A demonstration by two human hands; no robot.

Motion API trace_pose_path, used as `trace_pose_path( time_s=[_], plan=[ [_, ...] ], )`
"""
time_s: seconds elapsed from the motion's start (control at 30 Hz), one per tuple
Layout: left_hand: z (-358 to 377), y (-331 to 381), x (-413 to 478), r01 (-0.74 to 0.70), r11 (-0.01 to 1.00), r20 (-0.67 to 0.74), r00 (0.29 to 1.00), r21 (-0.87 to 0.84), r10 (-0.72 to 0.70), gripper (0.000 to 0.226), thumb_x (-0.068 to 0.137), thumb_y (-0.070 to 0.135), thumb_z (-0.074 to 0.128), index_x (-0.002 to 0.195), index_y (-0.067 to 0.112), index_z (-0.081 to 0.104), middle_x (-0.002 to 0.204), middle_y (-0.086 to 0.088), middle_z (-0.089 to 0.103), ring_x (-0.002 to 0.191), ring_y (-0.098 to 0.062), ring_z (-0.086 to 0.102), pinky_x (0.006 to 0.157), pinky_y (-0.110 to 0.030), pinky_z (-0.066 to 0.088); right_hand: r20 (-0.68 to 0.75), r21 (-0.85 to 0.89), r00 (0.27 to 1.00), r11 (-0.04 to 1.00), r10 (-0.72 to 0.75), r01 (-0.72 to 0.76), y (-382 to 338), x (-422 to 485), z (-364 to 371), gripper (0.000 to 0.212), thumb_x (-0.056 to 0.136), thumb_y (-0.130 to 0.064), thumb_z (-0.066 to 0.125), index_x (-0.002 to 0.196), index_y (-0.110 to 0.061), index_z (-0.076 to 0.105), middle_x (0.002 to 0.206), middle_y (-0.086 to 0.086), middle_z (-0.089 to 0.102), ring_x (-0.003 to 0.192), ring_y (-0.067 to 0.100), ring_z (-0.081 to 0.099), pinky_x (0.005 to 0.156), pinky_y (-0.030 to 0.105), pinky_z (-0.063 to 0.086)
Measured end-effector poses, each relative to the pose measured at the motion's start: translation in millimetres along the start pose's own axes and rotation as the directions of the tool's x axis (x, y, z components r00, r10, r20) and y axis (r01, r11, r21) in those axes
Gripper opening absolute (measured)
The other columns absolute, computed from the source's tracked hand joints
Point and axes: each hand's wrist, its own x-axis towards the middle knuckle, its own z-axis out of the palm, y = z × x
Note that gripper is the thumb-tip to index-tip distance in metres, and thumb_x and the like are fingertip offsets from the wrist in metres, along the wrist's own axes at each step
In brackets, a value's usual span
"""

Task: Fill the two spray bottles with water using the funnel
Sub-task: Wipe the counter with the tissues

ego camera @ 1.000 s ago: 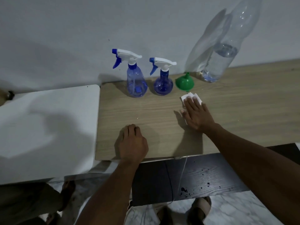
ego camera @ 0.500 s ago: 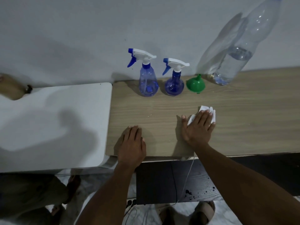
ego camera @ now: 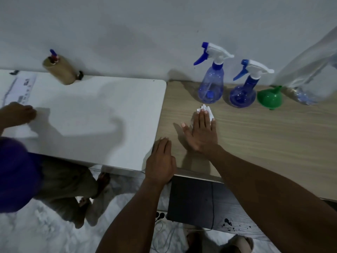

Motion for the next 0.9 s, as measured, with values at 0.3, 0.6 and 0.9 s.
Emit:
trace_pose_path(
  time_s=[0.3,0.6,0.9],
  plan=[
    [1,1,-7,-0.039,0.999,0.012,0.999,-0.029,0.040,0.058,0.086,0.018,0.036,0.136,-0.006,0.051,0.143,-0.021,0.050,0.137,-0.034,0.042,0.110,-0.045,0.041,0.078,-0.207,0.858,0.834,-0.508,0.512,32,-41,1,0.085,0.095,-0.066,-0.002,0.159,-0.012,0.007,0.168,0.006,0.003,0.154,0.016,-0.005,0.123,0.049,0.007],
    [2,39,-19,0.061,0.993,0.074,0.995,0.104,-0.068,0.067,0.085,0.032,0.025,0.139,-0.001,0.049,0.148,-0.018,0.046,0.142,-0.032,0.036,0.114,-0.047,0.036,0.089,-0.294,0.791,0.743,-0.605,0.602,78,-88,-4,0.077,0.102,-0.061,0.020,0.159,-0.011,0.009,0.167,0.006,0.006,0.154,0.016,-0.001,0.125,0.043,0.009],
    [17,116,-38,0.018,0.995,0.113,0.993,0.096,-0.029,0.065,0.084,0.033,0.027,0.136,0.003,0.054,0.144,-0.017,0.050,0.138,-0.033,0.040,0.114,-0.047,0.036,0.108,-0.332,0.838,0.775,-0.534,0.537,155,-122,-29,0.082,0.099,-0.067,0.016,0.159,-0.012,0.006,0.167,0.007,0.003,0.154,0.017,-0.002,0.124,0.046,0.013]
  ],
)
